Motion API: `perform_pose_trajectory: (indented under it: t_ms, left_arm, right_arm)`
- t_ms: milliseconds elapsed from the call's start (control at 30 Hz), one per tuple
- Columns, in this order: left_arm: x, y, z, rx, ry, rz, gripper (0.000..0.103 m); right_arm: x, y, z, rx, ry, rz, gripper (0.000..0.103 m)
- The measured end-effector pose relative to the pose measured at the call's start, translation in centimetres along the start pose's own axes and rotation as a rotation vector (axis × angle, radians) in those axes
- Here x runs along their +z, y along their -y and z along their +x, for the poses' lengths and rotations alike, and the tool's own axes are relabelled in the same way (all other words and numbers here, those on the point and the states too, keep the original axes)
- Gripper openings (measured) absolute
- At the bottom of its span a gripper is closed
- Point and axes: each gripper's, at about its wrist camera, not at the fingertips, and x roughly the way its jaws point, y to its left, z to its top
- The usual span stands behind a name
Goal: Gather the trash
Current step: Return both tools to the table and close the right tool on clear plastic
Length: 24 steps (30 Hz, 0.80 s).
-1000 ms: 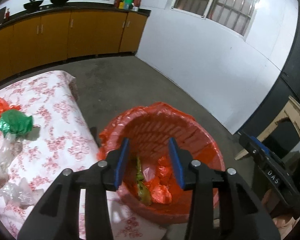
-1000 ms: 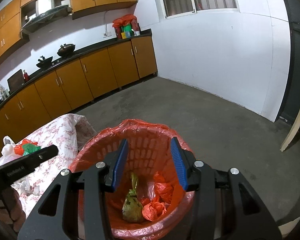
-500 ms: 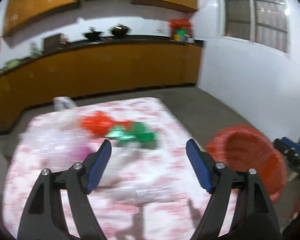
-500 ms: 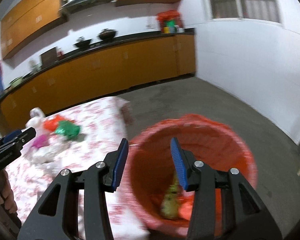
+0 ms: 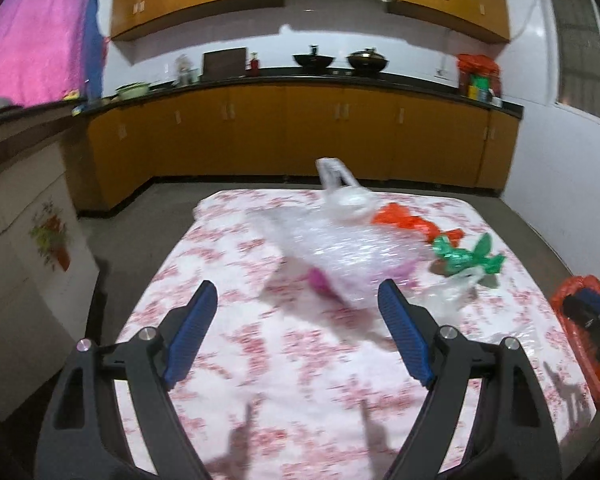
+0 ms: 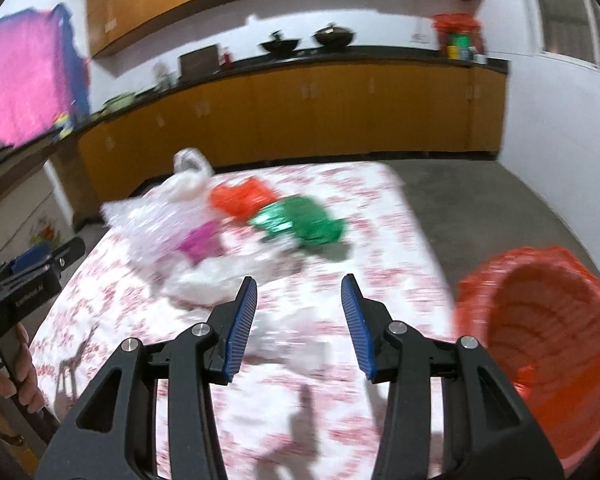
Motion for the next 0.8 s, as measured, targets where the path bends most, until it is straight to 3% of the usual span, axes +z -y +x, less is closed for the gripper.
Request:
perform_pose_trajectory:
  t_ms: [233, 567, 800]
  left_arm:
    - [-0.7, -2.3, -0.1, 0.016, -0.01, -0.038, 0.081]
    - [-1.1, -3.1, 0.3, 0.008, -0.025, -0.06, 0.081]
    - [-1.0, -2.4, 0.8, -0.016, -0.034, -0.052, 0.081]
  right_arm:
    - [-1.3, -4.1, 3.9, 0.01, -0.096, -0.089, 0.045]
    - [-2.2, -4.6, 7.3, -0.02, -0.209, -0.097, 0.045]
    - [-2.7, -4.2, 7.4, -0.002, -0.23, -0.116, 0.032]
